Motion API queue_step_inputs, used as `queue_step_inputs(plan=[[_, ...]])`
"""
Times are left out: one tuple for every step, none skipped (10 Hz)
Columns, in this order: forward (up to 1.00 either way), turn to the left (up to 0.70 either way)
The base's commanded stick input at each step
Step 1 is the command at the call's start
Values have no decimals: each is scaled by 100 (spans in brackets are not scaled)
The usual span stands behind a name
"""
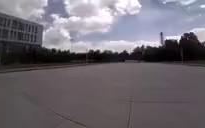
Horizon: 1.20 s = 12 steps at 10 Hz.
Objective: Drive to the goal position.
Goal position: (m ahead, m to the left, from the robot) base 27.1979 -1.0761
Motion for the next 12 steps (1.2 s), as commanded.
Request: queue_step_inputs(plan=[[70,0],[70,0],[70,0],[70,0],[70,0],[70,0],[70,0],[70,0],[70,0],[70,0],[70,0],[70,0]])
